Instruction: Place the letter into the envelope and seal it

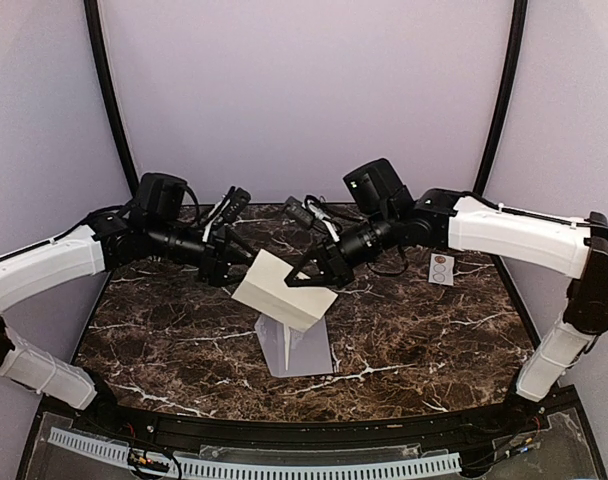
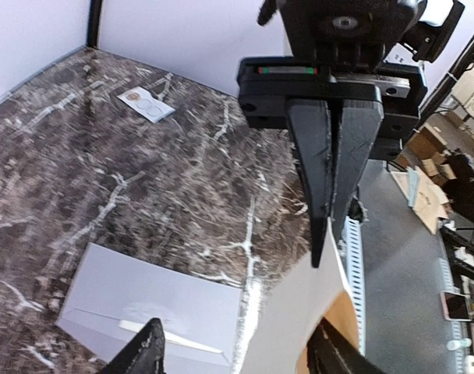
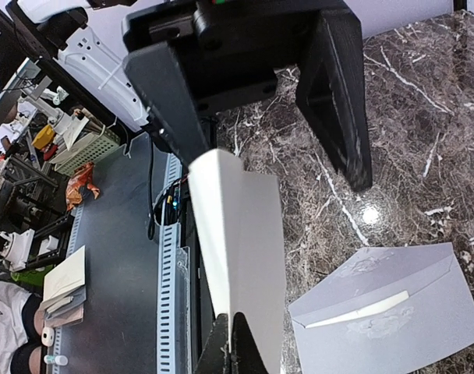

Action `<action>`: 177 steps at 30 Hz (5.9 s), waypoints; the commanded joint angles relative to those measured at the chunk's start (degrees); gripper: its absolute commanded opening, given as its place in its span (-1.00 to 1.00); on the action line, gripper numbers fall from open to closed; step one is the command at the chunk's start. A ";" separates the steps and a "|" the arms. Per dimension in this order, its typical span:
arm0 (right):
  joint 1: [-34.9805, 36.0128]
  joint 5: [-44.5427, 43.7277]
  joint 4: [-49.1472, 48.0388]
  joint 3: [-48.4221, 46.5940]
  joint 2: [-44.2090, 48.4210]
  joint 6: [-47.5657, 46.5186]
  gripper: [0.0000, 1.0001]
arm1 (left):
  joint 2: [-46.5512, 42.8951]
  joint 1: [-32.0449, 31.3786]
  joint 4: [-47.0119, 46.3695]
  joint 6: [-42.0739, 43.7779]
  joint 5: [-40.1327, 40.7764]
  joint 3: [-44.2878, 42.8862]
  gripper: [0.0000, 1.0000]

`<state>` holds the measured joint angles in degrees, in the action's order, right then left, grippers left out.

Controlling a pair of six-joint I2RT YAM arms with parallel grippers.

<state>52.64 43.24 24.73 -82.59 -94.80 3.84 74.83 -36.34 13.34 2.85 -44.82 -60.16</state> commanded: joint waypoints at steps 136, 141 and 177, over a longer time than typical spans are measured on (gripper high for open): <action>-0.16 -12.67 -45.30 22.20 13.51 21.04 -0.30 | -7.37 -11.39 -45.24 -30.95 13.13 13.34 -1.00; -0.42 -11.49 -45.89 22.93 13.96 21.44 -0.90 | -6.38 -11.39 -43.59 -31.24 12.45 12.56 -1.00; -1.31 -14.50 -51.65 27.14 16.89 24.35 -1.00 | -5.58 -11.39 -33.33 -33.39 28.65 13.06 -1.00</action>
<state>51.79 29.65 -23.57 -55.68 -79.18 27.79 69.43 -48.36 -25.06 -30.68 -22.92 -46.63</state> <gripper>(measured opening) 0.003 0.008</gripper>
